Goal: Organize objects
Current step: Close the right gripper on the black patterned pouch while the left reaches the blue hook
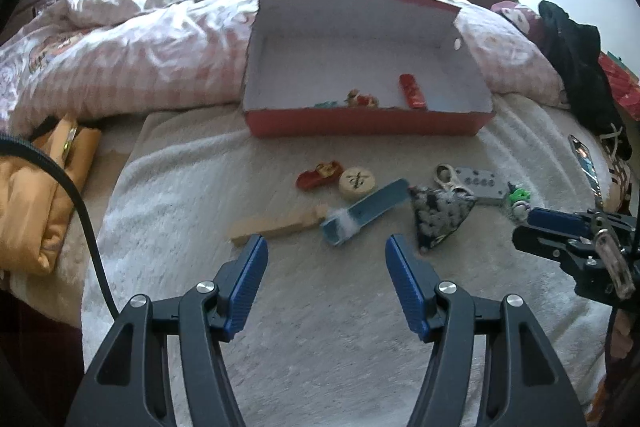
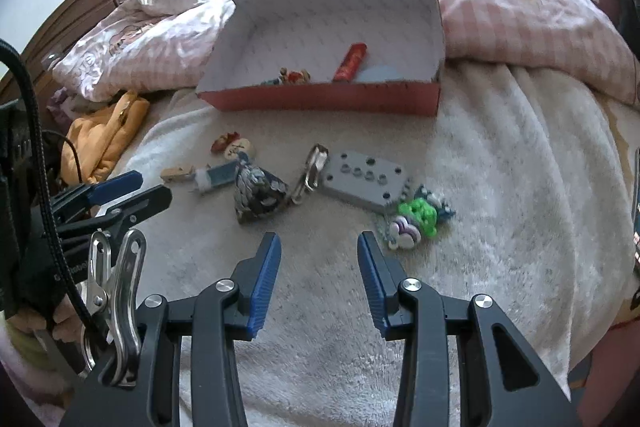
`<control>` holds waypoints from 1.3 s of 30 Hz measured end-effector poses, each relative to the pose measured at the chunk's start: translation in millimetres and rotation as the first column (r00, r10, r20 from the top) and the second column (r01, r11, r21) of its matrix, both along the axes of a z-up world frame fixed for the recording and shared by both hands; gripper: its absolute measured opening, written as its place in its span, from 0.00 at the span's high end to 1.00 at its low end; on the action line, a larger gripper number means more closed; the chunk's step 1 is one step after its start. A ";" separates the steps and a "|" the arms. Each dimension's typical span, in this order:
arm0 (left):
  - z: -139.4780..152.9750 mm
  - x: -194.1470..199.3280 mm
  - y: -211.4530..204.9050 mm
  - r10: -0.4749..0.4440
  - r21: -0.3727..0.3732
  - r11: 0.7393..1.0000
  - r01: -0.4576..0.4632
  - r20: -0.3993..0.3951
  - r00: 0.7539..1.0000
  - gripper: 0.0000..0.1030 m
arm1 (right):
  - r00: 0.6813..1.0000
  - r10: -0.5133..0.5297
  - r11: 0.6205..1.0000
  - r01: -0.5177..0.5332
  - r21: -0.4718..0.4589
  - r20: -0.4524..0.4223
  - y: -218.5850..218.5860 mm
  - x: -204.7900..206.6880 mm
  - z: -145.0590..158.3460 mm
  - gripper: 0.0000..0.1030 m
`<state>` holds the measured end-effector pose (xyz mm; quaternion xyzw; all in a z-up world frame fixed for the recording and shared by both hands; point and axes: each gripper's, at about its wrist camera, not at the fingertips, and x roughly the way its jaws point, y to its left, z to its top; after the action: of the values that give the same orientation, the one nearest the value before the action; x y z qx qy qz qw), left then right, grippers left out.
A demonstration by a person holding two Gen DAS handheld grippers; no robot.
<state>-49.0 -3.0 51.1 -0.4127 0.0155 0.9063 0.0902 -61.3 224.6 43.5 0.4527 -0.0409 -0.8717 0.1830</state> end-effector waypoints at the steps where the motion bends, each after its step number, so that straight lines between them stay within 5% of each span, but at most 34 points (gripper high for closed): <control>1: -1.6 -0.5 -2.6 0.007 0.003 1.000 -0.007 0.005 1.000 0.40 | 1.000 -0.001 1.000 0.001 -0.009 0.010 0.4 -1.1 -2.0 0.60; 13: -17.6 -3.2 -22.0 0.069 0.016 0.997 -0.069 0.049 0.996 0.40 | 0.998 0.062 0.997 -0.061 -0.039 0.029 -36.8 -16.9 -11.6 0.60; 21: -18.7 -2.6 -20.9 0.067 0.017 0.998 -0.068 0.052 0.996 0.40 | 0.998 0.067 0.997 -0.068 0.022 0.017 -67.2 -37.4 -19.5 0.60; 39: -16.4 -12.0 5.7 0.030 0.055 0.998 -0.033 0.053 0.998 0.40 | 0.999 0.046 0.999 -0.046 0.014 0.007 -30.6 -10.5 -7.8 0.66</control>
<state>-61.1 2.7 34.7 -0.4339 -0.0186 0.8965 0.0878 -71.8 194.0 35.7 0.4578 -0.0251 -0.8659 0.1999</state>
